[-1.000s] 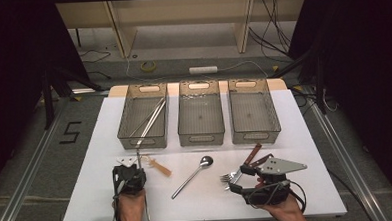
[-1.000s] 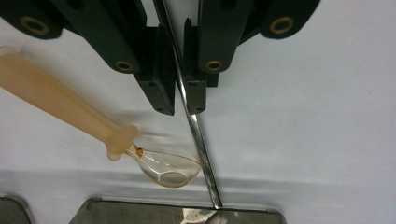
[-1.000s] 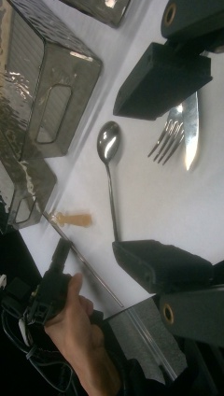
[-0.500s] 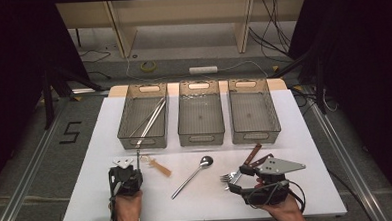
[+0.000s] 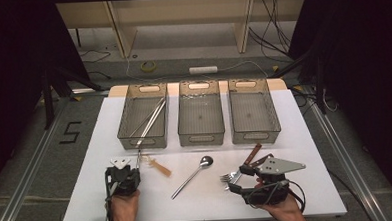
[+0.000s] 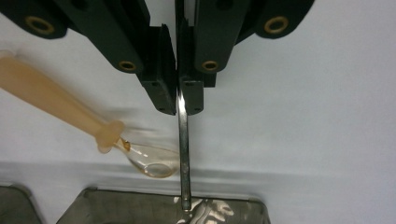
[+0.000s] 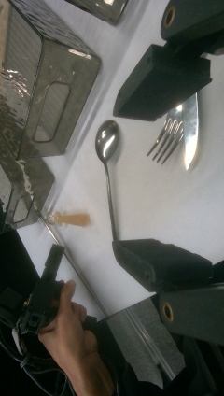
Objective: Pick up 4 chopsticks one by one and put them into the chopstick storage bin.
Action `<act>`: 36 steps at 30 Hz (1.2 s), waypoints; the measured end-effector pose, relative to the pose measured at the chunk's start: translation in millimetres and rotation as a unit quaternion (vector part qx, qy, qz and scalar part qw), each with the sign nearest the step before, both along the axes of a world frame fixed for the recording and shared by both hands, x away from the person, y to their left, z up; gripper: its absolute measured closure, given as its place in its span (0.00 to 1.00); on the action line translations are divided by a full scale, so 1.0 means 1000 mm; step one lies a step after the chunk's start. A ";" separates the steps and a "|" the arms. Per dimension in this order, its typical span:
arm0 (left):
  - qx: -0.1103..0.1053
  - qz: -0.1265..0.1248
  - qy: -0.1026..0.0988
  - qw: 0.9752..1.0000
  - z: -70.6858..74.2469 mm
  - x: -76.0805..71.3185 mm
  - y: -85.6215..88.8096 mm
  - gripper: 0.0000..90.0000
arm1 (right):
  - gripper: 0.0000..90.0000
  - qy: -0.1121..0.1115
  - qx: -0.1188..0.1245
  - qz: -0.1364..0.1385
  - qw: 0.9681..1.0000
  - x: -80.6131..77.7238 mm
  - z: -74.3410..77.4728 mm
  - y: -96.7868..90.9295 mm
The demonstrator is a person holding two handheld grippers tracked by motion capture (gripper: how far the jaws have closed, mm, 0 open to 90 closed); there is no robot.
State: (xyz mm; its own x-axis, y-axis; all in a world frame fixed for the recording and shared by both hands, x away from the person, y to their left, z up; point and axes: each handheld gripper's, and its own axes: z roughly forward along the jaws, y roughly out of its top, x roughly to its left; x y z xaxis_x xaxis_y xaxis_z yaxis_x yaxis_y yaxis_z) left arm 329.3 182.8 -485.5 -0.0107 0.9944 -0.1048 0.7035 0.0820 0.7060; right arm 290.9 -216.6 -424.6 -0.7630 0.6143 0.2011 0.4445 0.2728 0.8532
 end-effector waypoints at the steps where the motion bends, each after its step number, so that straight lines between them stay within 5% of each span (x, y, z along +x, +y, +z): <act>1: -0.001 -0.003 -0.001 1.000 0.001 0.000 0.000 0.94 | 0.34 0.000 0.001 -0.001 1.000 0.000 0.000 0.000; 23: -0.027 -0.053 -0.059 0.996 0.032 -0.010 -0.007 0.94 | 0.34 0.001 0.001 -0.001 1.000 0.000 0.000 -0.001; 36: -0.021 -0.054 -0.086 0.995 0.046 0.019 -0.007 0.94 | 0.34 -0.002 0.001 0.000 1.000 0.000 0.001 -0.001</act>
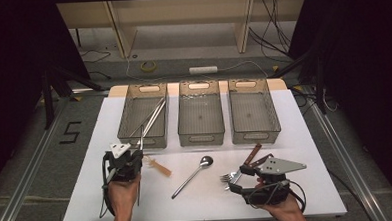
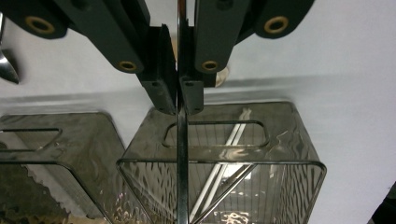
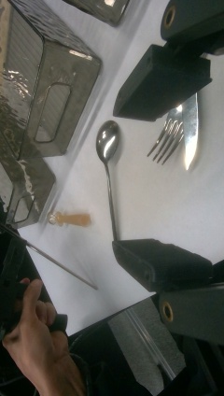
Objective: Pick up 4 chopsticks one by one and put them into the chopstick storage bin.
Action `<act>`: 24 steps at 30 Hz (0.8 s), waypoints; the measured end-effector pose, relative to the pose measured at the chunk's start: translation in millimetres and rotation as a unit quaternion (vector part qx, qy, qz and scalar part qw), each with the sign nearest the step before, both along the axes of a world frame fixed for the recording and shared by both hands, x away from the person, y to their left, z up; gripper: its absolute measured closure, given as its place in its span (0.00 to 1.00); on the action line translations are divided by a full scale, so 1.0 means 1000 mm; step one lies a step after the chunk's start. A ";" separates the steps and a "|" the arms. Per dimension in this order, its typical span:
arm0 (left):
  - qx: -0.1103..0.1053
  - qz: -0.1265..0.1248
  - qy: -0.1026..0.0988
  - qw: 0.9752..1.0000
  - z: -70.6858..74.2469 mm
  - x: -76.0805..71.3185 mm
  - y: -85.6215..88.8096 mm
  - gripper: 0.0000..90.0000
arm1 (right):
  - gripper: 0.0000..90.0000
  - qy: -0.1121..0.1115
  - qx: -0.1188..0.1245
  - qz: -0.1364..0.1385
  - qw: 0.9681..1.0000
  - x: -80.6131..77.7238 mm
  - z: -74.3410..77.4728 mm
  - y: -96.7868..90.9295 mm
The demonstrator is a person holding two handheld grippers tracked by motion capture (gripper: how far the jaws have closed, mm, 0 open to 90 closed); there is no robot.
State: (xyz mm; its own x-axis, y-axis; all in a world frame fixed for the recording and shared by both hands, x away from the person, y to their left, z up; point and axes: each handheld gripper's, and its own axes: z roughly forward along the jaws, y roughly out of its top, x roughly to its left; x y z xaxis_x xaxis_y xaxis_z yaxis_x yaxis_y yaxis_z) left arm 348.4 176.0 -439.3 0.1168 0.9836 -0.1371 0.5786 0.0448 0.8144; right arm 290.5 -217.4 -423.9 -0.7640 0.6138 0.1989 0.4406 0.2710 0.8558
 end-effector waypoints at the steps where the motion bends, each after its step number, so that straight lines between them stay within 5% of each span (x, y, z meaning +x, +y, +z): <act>1: 0.001 0.000 0.001 1.000 -0.001 0.003 0.000 0.94 | 0.34 0.001 0.000 -0.001 1.000 0.000 0.000 0.000; 24: 0.013 0.007 0.018 1.000 -0.014 0.018 0.000 0.93 | 0.34 0.003 0.000 -0.002 1.000 0.001 0.000 -0.001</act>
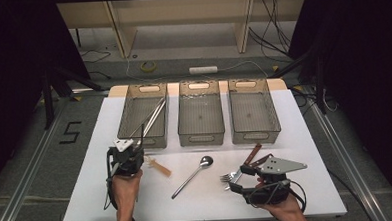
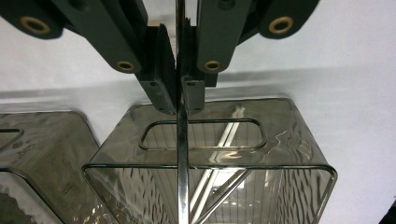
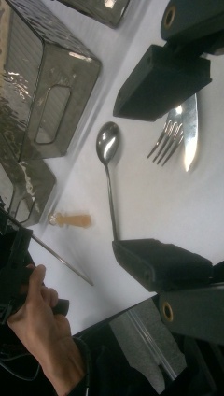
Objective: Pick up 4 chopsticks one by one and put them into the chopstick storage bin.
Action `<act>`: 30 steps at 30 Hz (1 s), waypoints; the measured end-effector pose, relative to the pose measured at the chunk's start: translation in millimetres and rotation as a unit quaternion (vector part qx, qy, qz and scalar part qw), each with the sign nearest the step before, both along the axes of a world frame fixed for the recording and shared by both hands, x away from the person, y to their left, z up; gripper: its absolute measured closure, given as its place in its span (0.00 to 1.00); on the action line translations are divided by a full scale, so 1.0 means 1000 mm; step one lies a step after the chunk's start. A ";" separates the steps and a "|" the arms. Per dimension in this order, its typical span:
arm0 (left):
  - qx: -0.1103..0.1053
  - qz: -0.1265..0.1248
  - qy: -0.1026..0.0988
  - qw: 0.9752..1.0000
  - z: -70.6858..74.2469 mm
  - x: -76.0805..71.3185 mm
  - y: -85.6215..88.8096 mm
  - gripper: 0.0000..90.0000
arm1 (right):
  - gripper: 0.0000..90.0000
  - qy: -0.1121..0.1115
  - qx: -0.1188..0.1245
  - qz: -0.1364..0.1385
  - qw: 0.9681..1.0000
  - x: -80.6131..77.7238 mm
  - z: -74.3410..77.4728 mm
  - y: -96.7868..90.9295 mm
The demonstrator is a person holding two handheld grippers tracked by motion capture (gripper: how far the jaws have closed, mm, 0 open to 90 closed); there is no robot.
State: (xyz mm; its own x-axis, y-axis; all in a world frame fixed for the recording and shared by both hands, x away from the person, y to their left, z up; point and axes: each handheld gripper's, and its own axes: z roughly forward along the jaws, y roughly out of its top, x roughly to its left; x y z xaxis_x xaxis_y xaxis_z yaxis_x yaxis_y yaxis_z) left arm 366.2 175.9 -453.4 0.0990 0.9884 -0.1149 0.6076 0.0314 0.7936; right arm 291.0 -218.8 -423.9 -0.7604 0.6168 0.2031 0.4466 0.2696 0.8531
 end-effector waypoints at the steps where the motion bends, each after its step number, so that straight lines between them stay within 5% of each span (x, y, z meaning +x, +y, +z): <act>1: 0.002 -0.003 0.002 1.000 0.000 0.000 0.000 0.93 | 0.34 -0.002 0.000 0.001 1.000 0.000 0.000 0.000; 10: 0.002 -0.013 -0.002 1.000 0.008 0.000 0.003 0.94 | 0.34 -0.002 0.001 -0.001 1.000 0.000 0.000 0.000; 17: -0.009 -0.014 -0.017 1.000 0.027 0.003 0.009 0.94 | 0.34 -0.003 0.002 -0.002 1.000 0.000 0.001 -0.001; 30: -0.018 -0.017 -0.049 0.998 0.077 0.042 0.024 0.94 | 0.34 -0.002 0.002 -0.003 1.000 0.001 0.000 -0.002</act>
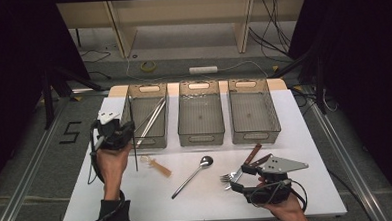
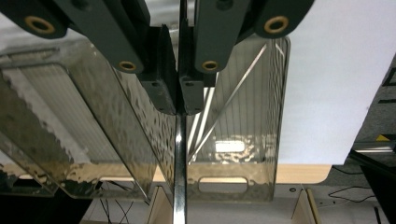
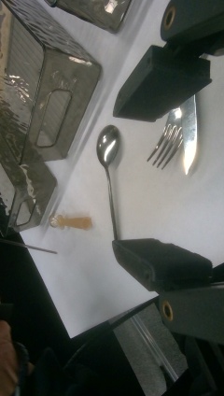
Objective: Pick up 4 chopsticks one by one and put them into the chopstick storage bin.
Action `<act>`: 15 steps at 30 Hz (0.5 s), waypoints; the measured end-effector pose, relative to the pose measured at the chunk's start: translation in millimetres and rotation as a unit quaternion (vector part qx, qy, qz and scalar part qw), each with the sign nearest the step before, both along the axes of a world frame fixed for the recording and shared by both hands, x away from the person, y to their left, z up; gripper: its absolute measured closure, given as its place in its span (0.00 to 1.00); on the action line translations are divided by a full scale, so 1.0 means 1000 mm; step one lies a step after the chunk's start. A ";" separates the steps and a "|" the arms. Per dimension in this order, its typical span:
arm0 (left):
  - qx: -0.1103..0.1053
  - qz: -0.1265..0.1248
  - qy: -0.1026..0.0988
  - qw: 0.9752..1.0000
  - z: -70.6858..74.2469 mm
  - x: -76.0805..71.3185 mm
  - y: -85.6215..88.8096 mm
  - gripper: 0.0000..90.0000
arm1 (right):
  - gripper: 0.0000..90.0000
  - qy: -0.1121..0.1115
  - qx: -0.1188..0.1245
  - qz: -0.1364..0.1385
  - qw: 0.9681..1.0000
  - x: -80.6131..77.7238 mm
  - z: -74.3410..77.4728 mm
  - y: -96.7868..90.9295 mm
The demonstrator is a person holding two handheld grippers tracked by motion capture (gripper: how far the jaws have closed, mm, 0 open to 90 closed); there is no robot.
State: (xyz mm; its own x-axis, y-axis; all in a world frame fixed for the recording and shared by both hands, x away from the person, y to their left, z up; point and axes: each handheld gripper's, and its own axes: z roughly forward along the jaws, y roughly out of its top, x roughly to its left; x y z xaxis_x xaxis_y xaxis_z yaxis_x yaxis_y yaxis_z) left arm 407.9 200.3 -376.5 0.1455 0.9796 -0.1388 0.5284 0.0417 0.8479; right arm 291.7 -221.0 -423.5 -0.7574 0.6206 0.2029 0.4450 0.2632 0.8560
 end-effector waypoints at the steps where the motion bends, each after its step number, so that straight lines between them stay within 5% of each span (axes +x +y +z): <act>1: 0.001 -0.002 0.001 1.000 0.003 0.004 0.001 0.94 | 0.34 0.000 -0.001 0.001 1.000 0.000 0.000 0.000; 15: 0.028 -0.021 0.013 0.999 0.037 0.057 0.010 0.94 | 0.35 0.000 0.001 0.000 1.000 0.001 0.000 -0.002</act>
State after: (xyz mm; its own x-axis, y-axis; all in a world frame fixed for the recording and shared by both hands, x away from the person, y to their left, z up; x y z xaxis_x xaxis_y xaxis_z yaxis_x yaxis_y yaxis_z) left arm 464.9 210.0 -339.6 0.1835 0.9790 -0.0884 0.5510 -0.0280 0.8340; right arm 292.5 -222.7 -423.6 -0.7572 0.6204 0.2040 0.4451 0.2617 0.8564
